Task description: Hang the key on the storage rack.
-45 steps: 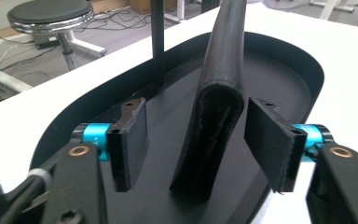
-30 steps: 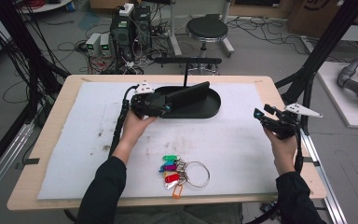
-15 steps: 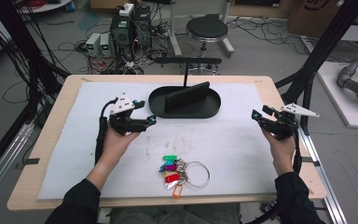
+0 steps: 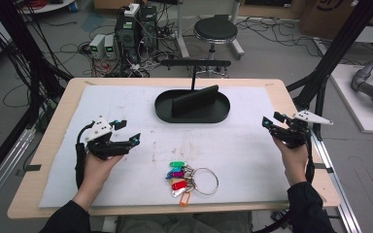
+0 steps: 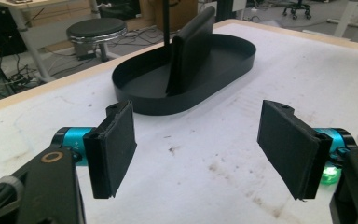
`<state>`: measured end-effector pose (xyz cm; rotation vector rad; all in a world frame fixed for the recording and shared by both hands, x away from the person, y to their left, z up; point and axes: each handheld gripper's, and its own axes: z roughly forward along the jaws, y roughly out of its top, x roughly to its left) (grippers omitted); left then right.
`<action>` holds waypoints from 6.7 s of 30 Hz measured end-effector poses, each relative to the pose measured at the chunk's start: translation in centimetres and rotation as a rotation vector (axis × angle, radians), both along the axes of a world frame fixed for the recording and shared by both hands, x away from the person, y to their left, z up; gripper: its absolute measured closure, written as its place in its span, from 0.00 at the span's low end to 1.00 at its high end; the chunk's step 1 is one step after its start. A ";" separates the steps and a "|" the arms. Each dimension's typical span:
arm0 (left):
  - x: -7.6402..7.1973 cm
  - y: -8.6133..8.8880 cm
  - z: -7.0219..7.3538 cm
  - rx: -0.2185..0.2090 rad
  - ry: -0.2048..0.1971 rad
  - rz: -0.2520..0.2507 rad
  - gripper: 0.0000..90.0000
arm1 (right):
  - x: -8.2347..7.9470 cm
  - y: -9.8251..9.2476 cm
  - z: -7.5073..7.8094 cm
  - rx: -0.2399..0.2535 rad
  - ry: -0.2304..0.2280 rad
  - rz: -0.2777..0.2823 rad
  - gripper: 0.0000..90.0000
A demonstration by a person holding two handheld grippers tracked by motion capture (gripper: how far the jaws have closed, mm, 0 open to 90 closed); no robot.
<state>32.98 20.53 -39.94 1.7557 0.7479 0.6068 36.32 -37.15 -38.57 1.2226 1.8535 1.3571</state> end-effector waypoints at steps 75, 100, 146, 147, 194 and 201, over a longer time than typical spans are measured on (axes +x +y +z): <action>0.0 -0.4 -1.3 0.108 0.001 0.004 0.31 | -5.3 16.0 -6.2 -0.355 0.259 0.574 0.97; 0.0 -0.7 -1.4 0.113 -0.004 0.002 0.31 | -5.5 14.4 -3.3 -0.068 0.141 0.537 0.97; -0.3 -0.7 -1.2 0.113 -0.012 -0.013 0.31 | -4.2 13.5 2.8 -0.053 0.049 0.605 0.97; -0.3 -0.7 -1.2 0.115 -0.013 -0.014 0.31 | -4.1 13.5 3.1 -0.048 0.044 0.606 0.97; -0.5 -0.5 -1.1 0.101 -0.032 -0.039 0.31 | 5.2 10.7 12.5 -0.029 -0.140 0.392 0.97; -0.6 -0.5 -1.1 0.103 -0.031 -0.041 0.31 | 7.0 11.2 12.2 -0.020 -0.137 0.340 0.97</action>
